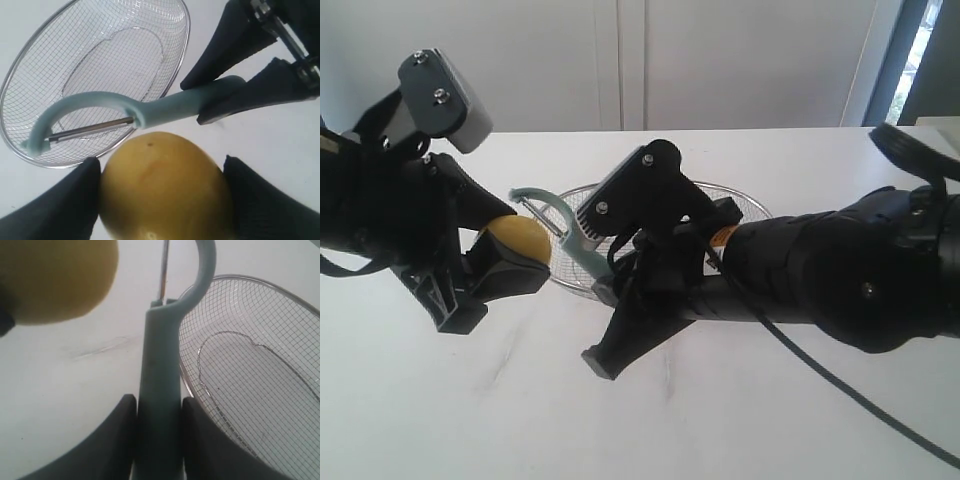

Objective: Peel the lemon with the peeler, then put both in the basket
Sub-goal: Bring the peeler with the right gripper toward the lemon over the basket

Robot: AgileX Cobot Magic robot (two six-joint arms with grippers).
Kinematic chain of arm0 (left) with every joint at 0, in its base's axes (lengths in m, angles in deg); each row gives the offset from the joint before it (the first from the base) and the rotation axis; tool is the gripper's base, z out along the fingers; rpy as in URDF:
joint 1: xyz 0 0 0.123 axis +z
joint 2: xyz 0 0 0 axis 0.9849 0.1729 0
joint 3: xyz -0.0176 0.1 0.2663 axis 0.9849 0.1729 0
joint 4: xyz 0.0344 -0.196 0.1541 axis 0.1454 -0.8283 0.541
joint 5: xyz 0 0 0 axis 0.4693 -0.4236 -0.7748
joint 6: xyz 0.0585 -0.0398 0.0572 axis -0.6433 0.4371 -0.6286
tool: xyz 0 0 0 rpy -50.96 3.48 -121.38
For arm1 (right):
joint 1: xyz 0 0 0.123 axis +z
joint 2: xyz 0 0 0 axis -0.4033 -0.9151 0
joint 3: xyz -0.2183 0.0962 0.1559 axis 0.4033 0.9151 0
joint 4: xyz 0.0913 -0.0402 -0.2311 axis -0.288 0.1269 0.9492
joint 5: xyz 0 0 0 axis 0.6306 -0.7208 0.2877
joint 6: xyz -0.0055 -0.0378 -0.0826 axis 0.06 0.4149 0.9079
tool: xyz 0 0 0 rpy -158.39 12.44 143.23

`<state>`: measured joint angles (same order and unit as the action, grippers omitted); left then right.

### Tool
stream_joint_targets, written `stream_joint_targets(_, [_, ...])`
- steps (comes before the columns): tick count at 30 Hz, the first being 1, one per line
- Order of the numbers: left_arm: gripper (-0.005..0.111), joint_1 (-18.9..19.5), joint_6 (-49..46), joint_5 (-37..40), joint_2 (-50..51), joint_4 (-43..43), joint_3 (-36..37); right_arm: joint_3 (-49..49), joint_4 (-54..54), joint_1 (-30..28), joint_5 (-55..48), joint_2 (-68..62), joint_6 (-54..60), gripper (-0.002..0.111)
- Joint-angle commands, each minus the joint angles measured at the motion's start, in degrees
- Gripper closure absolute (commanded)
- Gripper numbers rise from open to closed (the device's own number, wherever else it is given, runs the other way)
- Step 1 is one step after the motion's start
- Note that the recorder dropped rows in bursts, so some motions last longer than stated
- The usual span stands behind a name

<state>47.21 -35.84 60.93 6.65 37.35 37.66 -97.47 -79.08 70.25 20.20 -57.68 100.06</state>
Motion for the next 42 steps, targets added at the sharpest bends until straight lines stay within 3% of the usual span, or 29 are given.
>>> stream_joint_targets(1, [0.107,0.1,3.5,-1.1,-0.6,1.4,0.1,-0.4,-0.1,0.3,0.2,0.5,-0.7,0.108])
stream_joint_targets(12, [0.107,0.1,5.7,-2.6,2.4,2.5,0.1,-0.4,0.0,0.2,1.0,0.5,-1.9,0.108])
stream_joint_targets(19, [0.107,0.1,5.9,-2.5,2.2,2.5,0.1,-0.5,0.1,-5.9,0.6,0.5,-3.9,0.108])
stream_joint_targets(23, [0.107,0.1,5.9,-2.5,2.2,2.5,0.1,-2.7,3.0,-11.9,-7.4,0.5,-9.2,0.108])
stream_joint_targets(29, [0.107,0.1,6.1,-2.5,2.2,2.4,0.0,-10.4,25.1,-15.0,-31.6,0.5,-35.4,0.108])
stream_joint_targets(30, [0.107,0.1,6.1,-2.5,2.2,2.4,0.0,-12.8,25.2,-15.0,-39.8,0.5,-33.0,0.108])
stream_joint_targets(32, [0.107,0.1,6.4,-2.5,2.2,2.3,0.0,-14.2,22.7,-15.0,-44.6,0.5,-28.2,0.108])
stream_joint_targets(37, [0.107,0.1,6.6,-1.7,2.2,1.8,0.0,-14.6,10.6,-14.4,-41.7,0.5,-15.3,0.108])
stream_joint_targets(42, [0.107,0.1,6.6,-1.3,2.3,1.8,0.0,-14.6,10.7,-11.1,-38.5,0.3,-14.2,0.108])
